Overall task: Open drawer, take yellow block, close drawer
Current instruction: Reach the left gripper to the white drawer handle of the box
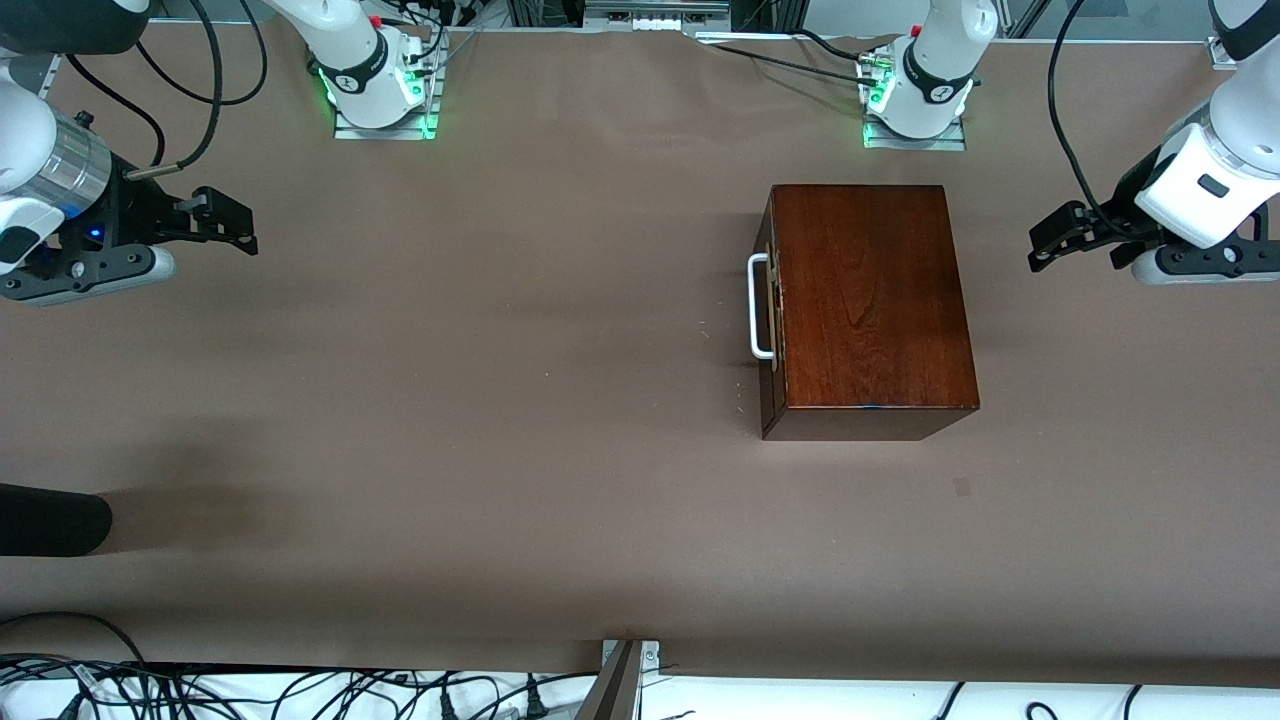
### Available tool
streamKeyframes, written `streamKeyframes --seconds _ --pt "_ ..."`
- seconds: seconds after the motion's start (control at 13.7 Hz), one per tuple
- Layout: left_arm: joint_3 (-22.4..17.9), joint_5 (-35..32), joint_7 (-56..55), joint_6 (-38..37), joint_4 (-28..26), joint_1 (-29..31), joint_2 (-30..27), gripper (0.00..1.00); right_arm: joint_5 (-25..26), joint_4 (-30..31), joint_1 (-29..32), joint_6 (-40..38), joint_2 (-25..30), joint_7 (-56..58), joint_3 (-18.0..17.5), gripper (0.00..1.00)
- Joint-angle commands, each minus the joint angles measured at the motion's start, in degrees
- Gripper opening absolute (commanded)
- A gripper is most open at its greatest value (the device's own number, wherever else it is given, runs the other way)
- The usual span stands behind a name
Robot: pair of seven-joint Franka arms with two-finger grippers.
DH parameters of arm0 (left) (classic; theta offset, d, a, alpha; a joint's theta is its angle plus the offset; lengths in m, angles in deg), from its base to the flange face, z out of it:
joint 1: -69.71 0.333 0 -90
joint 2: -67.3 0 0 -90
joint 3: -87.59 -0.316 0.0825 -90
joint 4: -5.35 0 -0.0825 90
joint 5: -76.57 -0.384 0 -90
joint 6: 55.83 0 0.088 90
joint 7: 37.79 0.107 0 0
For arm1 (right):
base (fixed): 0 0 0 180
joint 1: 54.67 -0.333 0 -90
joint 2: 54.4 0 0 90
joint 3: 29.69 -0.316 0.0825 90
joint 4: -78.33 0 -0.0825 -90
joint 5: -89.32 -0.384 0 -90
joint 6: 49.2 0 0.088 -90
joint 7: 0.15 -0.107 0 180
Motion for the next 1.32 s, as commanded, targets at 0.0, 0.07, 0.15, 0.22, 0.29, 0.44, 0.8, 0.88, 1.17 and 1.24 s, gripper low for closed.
streamKeyframes --seconds 0.0,0.07,0.15,0.22,0.29,0.44,0.8,0.88,1.17,1.24 --pt "0.3 -1.6 -0.3 -1.5 1.8 -0.2 0.6 1.0 0.0 -0.3 -0.1 -0.1 0.5 -0.7 -0.2 1.0" --pt "0.3 -1.5 -0.3 -1.6 2.1 -0.2 0.6 1.0 0.0 -0.3 -0.1 -0.1 0.5 -0.7 -0.1 1.0" --pt "0.4 -1.6 -0.4 -2.1 2.3 -0.3 0.7 1.0 0.0 -0.3 -0.1 -0.1 0.5 -0.7 -0.2 1.0" --pt "0.9 -1.6 -0.4 -2.4 2.5 -0.3 1.0 1.0 0.0 -0.3 -0.1 -0.1 0.5 -0.7 -0.2 1.0" --pt "1.1 -1.6 -0.4 -2.7 2.5 -0.3 1.0 1.0 0.0 -0.3 -0.1 0.1 0.5 -0.7 -0.2 1.0" --pt "1.7 -1.5 -0.6 -5.2 2.5 -0.5 1.7 1.0 0.1 -0.3 -0.1 0.8 0.5 -0.7 -0.2 1.0" --pt "11.8 -0.9 -3.2 -8.8 2.8 -0.9 2.4 1.0 0.1 0.3 -0.1 2.2 0.6 -0.7 -0.1 1.0" --pt "14.6 -0.9 -6.2 -8.7 3.5 -0.9 3.4 1.0 0.1 0.3 -0.1 2.2 0.6 -0.7 -0.1 1.0" --pt "23.5 -1.4 -23.6 -8.9 18.0 -4.3 18.1 1.0 0.5 0.6 -0.1 2.3 0.7 -0.7 -0.1 1.0" --pt "23.5 -1.4 -26.8 -8.7 20.4 -6.1 21.1 1.0 0.5 0.6 -0.1 2.3 0.7 -0.7 -0.1 1.0"
